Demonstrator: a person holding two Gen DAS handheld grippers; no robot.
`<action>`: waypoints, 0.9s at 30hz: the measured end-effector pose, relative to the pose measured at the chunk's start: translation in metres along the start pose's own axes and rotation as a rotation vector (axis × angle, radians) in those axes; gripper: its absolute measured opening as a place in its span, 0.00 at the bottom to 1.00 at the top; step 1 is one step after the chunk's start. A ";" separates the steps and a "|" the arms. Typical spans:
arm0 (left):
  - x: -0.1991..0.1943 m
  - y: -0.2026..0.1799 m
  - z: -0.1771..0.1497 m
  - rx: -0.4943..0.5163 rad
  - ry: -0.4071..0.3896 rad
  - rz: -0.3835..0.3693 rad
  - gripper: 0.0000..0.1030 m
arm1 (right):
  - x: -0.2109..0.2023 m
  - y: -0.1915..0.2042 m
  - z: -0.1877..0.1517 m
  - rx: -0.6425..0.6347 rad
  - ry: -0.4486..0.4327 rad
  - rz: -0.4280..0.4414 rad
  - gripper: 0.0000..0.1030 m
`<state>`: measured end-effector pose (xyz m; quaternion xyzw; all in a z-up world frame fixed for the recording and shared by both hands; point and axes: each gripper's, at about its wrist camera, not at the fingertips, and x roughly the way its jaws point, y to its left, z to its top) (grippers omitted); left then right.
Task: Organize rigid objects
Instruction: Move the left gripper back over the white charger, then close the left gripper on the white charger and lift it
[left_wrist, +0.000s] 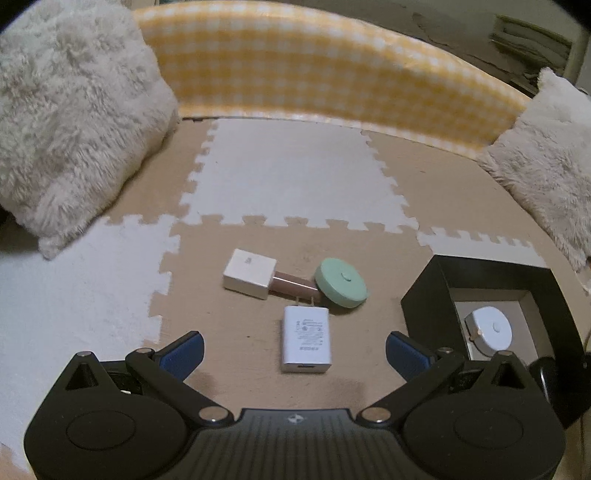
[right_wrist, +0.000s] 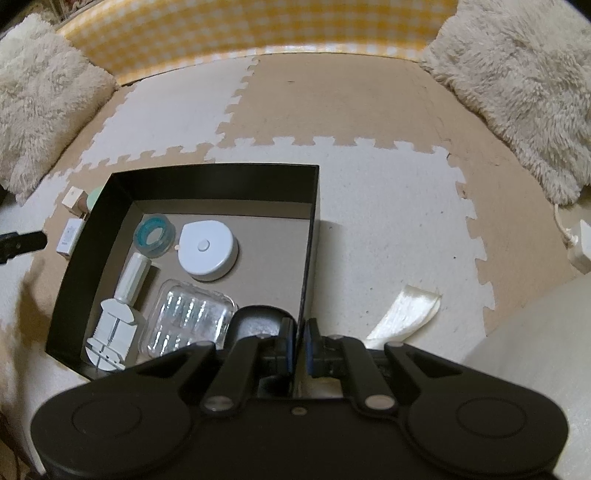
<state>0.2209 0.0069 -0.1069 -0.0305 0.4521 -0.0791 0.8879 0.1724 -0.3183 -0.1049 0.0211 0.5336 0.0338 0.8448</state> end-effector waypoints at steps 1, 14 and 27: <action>0.004 0.000 0.000 -0.010 0.005 -0.006 1.00 | 0.000 0.002 -0.001 -0.012 -0.001 -0.008 0.07; 0.038 0.003 -0.003 -0.054 0.056 0.002 0.59 | 0.002 0.006 -0.001 -0.026 0.007 -0.035 0.07; 0.050 -0.009 -0.002 -0.050 0.041 0.031 0.38 | 0.002 0.007 -0.001 -0.033 0.010 -0.041 0.07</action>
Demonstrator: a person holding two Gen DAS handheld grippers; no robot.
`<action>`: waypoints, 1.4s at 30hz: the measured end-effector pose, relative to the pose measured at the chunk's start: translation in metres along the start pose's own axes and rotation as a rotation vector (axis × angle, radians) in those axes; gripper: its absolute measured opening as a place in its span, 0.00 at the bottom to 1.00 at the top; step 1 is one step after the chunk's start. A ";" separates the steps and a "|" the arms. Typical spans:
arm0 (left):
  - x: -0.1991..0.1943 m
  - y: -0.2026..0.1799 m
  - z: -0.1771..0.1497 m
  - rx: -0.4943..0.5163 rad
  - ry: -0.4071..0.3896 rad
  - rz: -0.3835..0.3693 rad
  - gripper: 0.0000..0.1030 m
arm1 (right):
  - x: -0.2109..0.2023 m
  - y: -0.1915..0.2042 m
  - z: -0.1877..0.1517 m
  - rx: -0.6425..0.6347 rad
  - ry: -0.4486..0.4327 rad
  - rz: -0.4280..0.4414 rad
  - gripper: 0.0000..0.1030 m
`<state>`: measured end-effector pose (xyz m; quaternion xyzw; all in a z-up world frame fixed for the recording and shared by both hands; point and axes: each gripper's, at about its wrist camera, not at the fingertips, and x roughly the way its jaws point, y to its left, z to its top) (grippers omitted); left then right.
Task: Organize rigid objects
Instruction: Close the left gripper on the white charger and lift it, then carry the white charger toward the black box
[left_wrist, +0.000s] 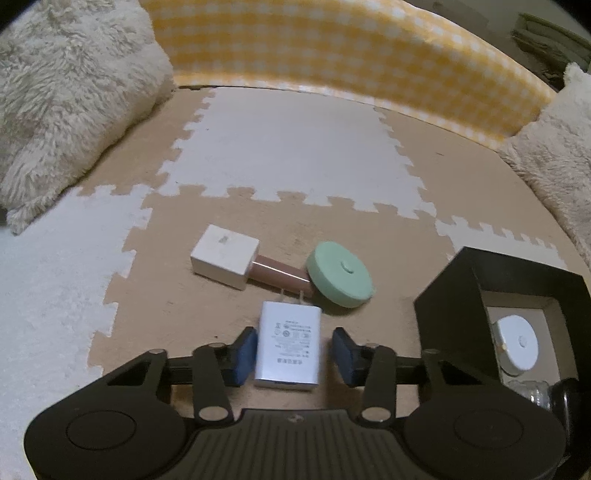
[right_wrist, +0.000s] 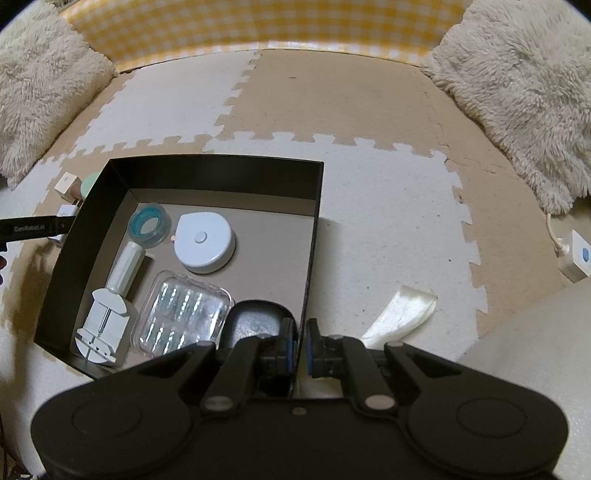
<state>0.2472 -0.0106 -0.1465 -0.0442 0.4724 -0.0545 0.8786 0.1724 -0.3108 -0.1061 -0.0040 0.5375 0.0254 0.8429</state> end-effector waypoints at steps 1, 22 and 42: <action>0.000 0.001 0.000 -0.008 -0.003 0.002 0.38 | 0.000 0.000 0.000 -0.001 0.000 0.000 0.07; -0.033 0.001 0.002 -0.133 0.000 -0.112 0.37 | 0.000 -0.002 -0.001 0.006 -0.011 0.007 0.06; -0.062 -0.116 -0.003 -0.057 -0.036 -0.394 0.37 | -0.012 -0.008 0.001 0.047 -0.051 0.033 0.05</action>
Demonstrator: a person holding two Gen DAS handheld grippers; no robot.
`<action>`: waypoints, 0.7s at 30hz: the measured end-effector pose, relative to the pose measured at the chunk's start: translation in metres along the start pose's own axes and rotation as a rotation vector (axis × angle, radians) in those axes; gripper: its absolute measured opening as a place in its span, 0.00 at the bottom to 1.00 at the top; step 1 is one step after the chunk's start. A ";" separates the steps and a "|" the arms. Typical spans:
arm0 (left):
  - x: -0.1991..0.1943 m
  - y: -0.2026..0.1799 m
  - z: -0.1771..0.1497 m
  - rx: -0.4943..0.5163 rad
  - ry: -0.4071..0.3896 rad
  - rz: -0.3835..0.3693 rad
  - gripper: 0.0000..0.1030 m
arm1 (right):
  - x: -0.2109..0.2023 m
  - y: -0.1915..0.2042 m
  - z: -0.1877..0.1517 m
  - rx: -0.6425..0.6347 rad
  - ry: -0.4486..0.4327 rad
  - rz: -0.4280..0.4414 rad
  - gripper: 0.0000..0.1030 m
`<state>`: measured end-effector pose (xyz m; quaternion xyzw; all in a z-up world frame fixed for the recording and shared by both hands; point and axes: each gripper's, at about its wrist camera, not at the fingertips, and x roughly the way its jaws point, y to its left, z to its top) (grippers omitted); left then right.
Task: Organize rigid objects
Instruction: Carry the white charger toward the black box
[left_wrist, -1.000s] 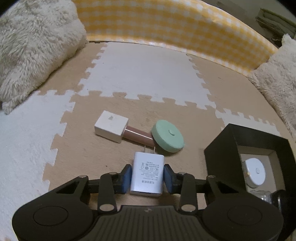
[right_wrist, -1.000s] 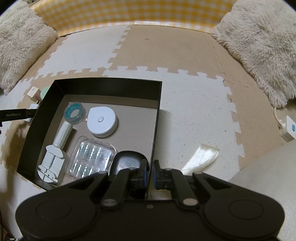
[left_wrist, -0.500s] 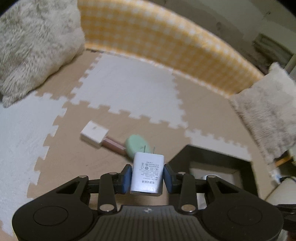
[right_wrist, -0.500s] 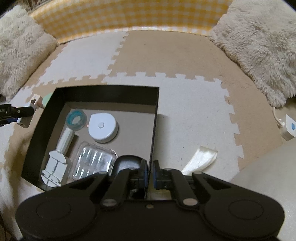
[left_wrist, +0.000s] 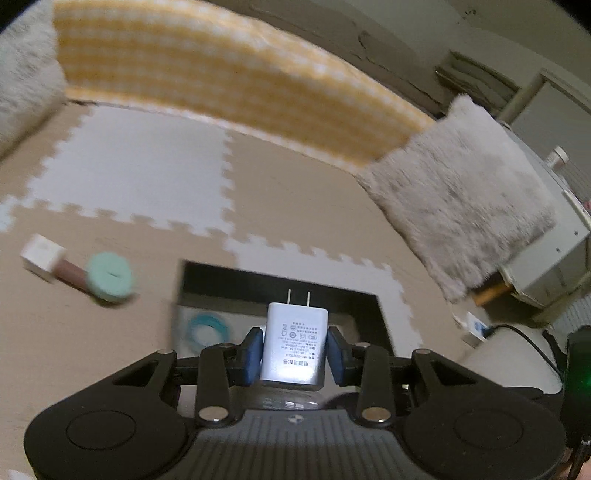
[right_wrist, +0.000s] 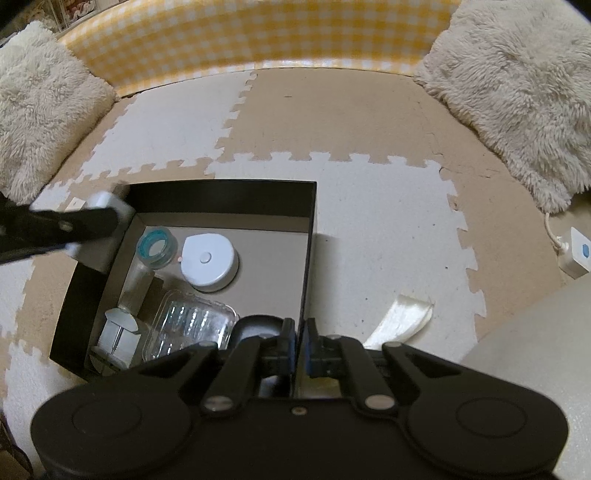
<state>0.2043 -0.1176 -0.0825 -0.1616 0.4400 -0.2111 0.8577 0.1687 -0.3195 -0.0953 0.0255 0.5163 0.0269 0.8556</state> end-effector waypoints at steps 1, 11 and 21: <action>0.007 -0.004 -0.001 -0.002 0.009 -0.013 0.37 | 0.000 0.000 0.000 0.000 0.000 0.000 0.05; 0.060 -0.024 -0.015 -0.047 0.062 -0.109 0.37 | 0.000 0.003 0.001 0.000 0.004 -0.010 0.05; 0.079 -0.009 -0.023 -0.153 0.069 -0.159 0.37 | 0.001 0.004 0.001 -0.010 0.008 -0.023 0.05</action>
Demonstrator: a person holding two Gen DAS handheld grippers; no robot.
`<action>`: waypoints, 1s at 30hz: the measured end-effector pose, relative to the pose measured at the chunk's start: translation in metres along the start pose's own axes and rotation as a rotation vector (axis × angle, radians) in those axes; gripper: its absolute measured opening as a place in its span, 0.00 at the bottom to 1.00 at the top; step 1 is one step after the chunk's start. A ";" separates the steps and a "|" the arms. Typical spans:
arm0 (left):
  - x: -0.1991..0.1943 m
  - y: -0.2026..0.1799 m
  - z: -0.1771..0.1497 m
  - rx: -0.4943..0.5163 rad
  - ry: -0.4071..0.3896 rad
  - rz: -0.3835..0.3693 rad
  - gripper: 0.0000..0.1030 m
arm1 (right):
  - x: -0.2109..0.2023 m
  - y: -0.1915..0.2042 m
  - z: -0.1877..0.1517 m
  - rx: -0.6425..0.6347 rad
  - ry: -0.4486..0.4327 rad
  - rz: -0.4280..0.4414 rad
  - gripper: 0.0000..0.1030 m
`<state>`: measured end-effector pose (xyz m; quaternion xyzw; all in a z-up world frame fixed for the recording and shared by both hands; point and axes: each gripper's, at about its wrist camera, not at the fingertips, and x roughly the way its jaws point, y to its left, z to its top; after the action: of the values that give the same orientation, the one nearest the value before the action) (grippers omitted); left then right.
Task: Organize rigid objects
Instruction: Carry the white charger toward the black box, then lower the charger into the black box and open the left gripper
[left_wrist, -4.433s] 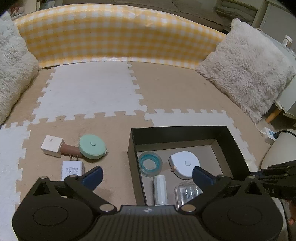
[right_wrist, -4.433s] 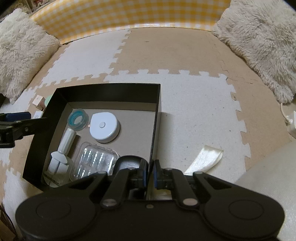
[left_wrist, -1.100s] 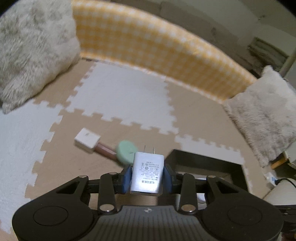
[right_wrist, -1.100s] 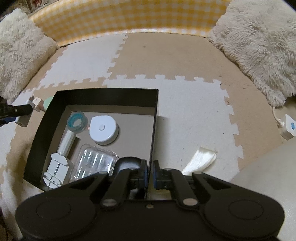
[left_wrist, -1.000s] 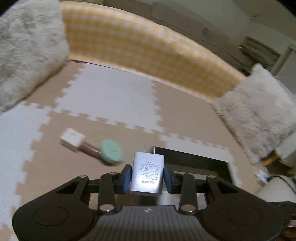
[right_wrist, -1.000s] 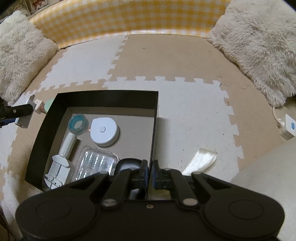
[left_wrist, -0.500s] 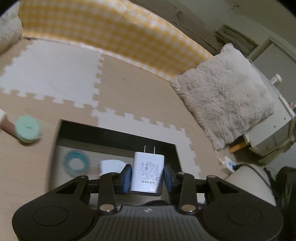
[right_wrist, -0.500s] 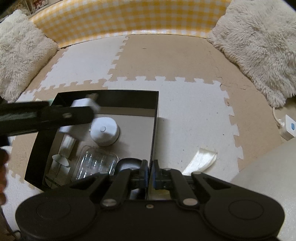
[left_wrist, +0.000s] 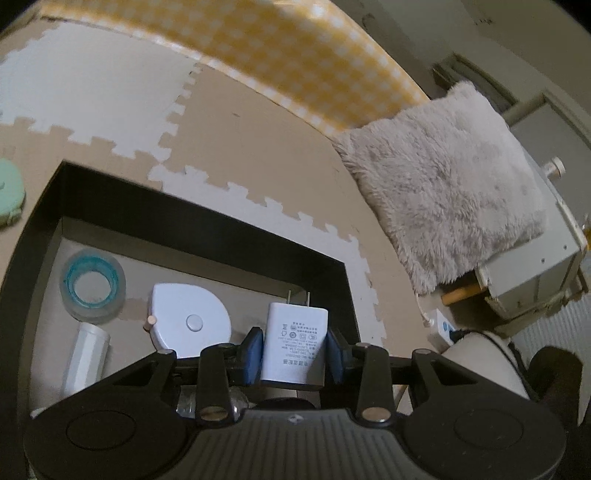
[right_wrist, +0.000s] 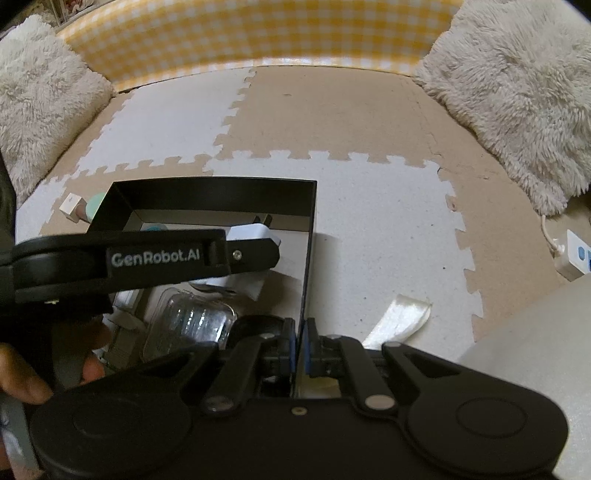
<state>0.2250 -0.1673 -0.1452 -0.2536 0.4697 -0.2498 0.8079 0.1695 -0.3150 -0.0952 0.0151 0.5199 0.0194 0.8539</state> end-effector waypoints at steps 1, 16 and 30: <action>0.002 0.001 0.000 -0.011 -0.003 -0.006 0.37 | 0.000 0.000 0.000 0.000 0.000 -0.001 0.05; 0.007 -0.003 -0.002 0.008 0.033 0.003 0.51 | 0.000 0.000 0.000 -0.002 0.000 -0.001 0.05; -0.003 -0.010 -0.003 0.053 0.055 0.025 0.86 | 0.001 0.000 -0.001 0.003 0.002 0.007 0.05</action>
<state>0.2198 -0.1735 -0.1378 -0.2191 0.4882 -0.2589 0.8041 0.1694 -0.3150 -0.0961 0.0179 0.5206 0.0215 0.8533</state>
